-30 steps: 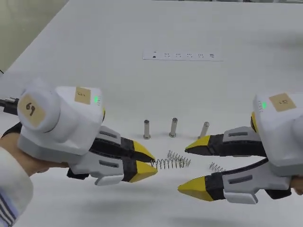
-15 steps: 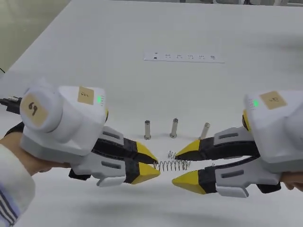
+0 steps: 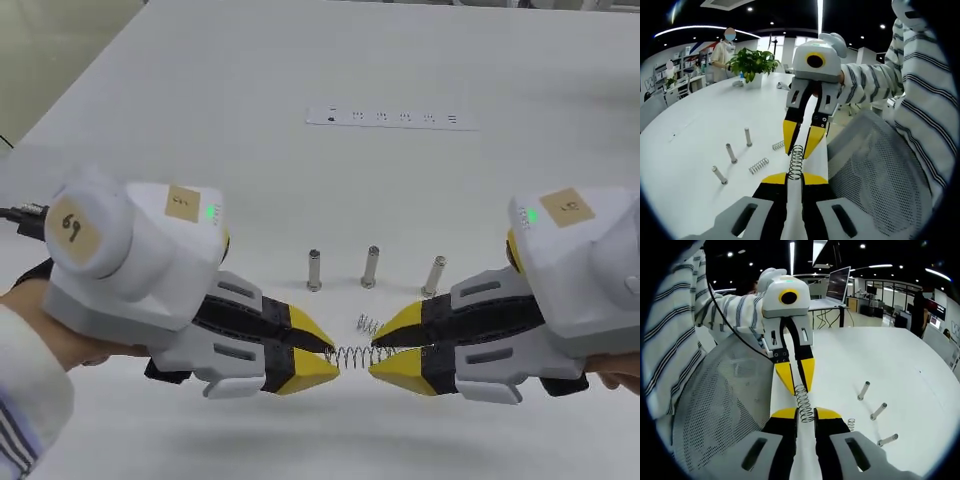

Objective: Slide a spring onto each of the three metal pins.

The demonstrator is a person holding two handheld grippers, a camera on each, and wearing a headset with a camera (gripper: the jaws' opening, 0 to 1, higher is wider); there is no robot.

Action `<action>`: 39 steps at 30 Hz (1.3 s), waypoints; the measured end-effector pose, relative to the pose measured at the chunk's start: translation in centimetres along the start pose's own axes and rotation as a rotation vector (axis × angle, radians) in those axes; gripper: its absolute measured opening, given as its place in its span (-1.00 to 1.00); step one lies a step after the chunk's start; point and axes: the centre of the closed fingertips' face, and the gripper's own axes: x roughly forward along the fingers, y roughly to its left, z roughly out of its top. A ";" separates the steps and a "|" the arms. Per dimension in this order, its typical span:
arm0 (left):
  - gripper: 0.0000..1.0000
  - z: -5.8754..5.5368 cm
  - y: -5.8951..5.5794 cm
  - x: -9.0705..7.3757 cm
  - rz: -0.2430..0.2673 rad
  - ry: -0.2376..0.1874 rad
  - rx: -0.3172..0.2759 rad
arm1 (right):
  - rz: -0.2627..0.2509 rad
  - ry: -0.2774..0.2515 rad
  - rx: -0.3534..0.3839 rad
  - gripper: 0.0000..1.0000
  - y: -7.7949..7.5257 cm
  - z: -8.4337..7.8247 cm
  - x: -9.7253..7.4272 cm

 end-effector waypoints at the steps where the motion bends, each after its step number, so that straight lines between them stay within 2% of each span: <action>1: -0.95 0.0 0.0 0.0 -0.001 0.001 -0.001 | 0.004 0.000 -0.002 -0.80 0.1 0.0 0.0; 10: -0.95 -0.1 0.1 0.2 -0.007 0.000 0.011 | 0.013 0.024 -0.032 -0.83 0.1 0.1 -0.2; 23: -0.95 0.3 -0.1 0.8 -0.020 -0.011 0.025 | 0.052 0.123 -0.125 -0.84 0.3 0.3 -1.0; 30: -0.95 0.7 -0.1 0.9 -0.003 -0.024 0.040 | 0.064 0.158 -0.135 -0.84 0.2 0.7 -1.5; 34: -0.95 0.4 -0.4 1.2 -0.007 -0.009 0.065 | 0.084 0.177 -0.134 -0.85 0.8 1.3 -1.6; 35: -0.95 0.5 -0.4 1.3 -0.006 -0.012 0.062 | 0.083 0.210 -0.135 -0.86 0.8 1.1 -1.7; 39: -0.95 0.7 -0.6 1.6 -0.003 -0.020 0.069 | 0.090 0.251 -0.179 -0.86 1.0 1.0 -1.9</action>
